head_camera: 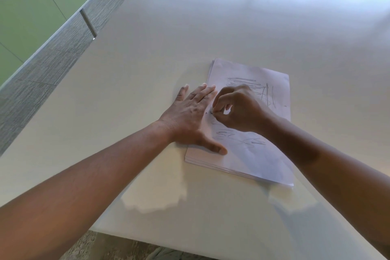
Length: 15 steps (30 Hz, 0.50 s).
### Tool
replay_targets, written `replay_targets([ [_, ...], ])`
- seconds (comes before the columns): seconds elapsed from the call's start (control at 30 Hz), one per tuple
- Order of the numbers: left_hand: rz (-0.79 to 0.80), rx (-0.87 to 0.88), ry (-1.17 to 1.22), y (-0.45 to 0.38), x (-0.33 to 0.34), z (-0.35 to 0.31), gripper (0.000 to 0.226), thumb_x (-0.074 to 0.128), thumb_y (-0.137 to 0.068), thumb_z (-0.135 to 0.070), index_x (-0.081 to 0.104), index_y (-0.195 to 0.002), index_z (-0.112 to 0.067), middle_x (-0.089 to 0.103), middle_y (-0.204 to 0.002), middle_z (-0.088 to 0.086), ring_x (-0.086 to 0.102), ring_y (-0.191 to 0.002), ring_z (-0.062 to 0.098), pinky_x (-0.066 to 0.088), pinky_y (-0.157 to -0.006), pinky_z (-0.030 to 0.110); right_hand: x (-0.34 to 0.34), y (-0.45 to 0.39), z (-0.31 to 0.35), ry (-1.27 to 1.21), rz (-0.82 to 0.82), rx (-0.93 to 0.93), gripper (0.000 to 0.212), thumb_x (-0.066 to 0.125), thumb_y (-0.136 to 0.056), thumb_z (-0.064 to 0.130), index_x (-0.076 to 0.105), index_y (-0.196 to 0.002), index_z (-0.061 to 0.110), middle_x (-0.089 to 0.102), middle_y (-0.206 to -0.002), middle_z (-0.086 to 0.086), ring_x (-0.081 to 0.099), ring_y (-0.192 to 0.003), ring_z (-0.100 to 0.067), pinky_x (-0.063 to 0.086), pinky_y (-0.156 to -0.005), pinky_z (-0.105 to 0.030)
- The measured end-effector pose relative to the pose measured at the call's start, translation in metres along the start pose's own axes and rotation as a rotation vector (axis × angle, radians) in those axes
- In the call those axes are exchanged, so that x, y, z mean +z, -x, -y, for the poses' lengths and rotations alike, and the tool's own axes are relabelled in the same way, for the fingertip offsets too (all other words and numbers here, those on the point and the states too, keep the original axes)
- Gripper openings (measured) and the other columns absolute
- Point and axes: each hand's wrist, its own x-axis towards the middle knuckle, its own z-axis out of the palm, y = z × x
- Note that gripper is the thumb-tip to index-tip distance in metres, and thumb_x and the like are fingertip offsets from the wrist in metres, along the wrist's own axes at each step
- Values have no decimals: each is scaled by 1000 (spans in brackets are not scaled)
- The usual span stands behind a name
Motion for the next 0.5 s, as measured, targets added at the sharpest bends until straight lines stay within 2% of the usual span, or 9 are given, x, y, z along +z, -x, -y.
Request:
replay_targets([
  [0.17,1,-1,17,0,0,1,160,40,-43,-108,-5,-165,-16,-10,-173,-7,-20,-155,7,-14,-125,50,-3,11,9,-52,144,-71,10,75,-75,11,74,-65,10,71,-72,-1,62,-61,-7,53,-60,-25],
  [0.37,7,-2,9,0,1,1,162,37,-42,-110,-9,-164,-15,-12,-172,-7,-22,-155,7,-13,-126,50,-1,4,0,-37,25,-39,9,78,-75,6,75,-67,8,71,-75,-2,64,-60,-11,56,-59,-32],
  [0.5,8,0,17,0,0,2,159,43,-45,-108,-6,-164,-16,-11,-172,-7,-21,-155,7,-14,-125,50,-2,12,8,-61,114,-86,9,76,-75,11,74,-66,10,71,-74,-2,63,-60,-10,54,-59,-28],
])
